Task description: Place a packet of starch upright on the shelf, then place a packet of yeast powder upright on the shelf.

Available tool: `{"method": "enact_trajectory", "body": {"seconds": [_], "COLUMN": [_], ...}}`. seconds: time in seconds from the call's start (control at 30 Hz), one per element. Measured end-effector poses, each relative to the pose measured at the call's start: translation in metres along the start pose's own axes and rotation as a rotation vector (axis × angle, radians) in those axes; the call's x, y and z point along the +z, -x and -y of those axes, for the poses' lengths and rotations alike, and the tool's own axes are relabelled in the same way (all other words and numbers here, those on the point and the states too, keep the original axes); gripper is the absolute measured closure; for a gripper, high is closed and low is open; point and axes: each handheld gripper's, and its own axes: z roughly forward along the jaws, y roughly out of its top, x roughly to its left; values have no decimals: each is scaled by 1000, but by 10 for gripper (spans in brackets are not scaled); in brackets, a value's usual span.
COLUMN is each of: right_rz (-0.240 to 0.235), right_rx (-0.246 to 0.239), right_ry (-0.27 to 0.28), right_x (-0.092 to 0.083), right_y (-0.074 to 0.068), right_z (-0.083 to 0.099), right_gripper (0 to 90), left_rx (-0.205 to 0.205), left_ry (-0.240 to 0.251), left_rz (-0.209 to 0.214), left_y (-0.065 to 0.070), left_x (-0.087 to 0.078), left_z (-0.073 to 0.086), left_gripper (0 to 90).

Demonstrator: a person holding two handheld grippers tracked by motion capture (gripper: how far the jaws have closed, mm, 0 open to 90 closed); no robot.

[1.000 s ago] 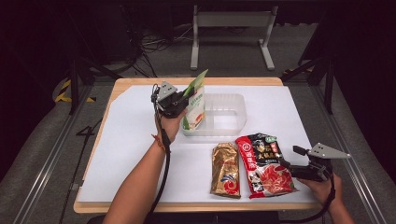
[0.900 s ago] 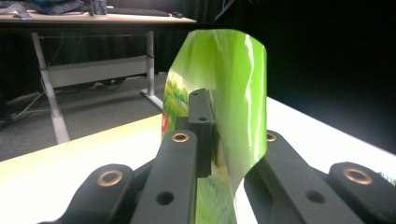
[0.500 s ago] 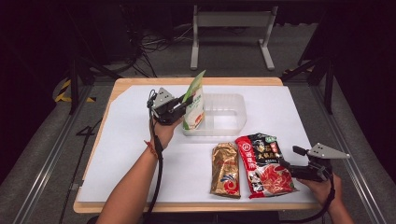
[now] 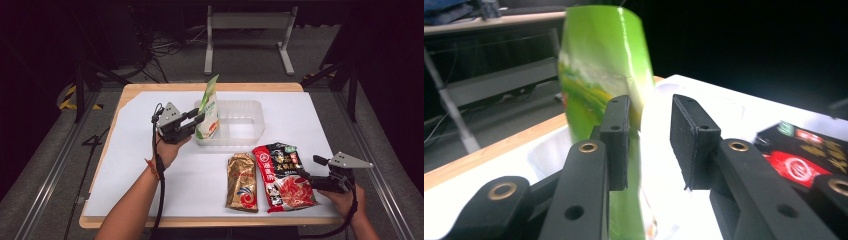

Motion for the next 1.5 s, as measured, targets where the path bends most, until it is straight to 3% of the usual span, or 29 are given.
{"method": "enact_trajectory", "body": {"seconds": [0.27, 0.47, 0.5, 0.57, 0.63, 0.67, 0.83, 1.07, 1.17, 1.27, 1.43, 1.5], "right_rz": [-4, -7, -7, -11, -10, -11, -8, 0, 3, 6, 12, 14], "right_rx": [-7, -12, -12, -13, -13, -8, -16, -13, -8, -9, -4, -1], "right_ry": [4, 4, 4, 0, 0, 2, 3, 7, 19, 16, 14, 12], "right_x": [2, 4, 4, 5, 5, 5, 3, -4, -8, -11, -14, -14], "right_y": [0, -1, -1, -2, -2, -1, -1, -1, -1, -1, -1, -2], "right_z": [-2, -4, -4, -4, -4, -4, -4, 1, 2, 4, 6, 7], "right_gripper": [207, 207, 207, 206, 206, 206, 206, 206, 205, 206, 206, 205], "left_rx": [59, 62, 62, 91, 87, 86, 69, 33, 38, 39, 11, -2], "left_ry": [-42, -109, -109, -167, -179, -212, -282, -353, -394, -405, -424, -463], "left_rz": [23, 130, 130, 168, 183, 202, 263, 344, 351, 371, 388, 417], "left_y": [11, 24, 24, 31, 32, 35, 39, 49, 56, 60, 63, 66], "left_x": [-24, -31, -31, -28, -27, -21, -7, 20, 32, 44, 60, 73], "left_z": [5, 18, 18, 27, 29, 34, 43, 52, 54, 54, 55, 58], "left_gripper": [525, 436, 417, 389, 366, 340, 283, 239, 210, 201, 188, 175]}}
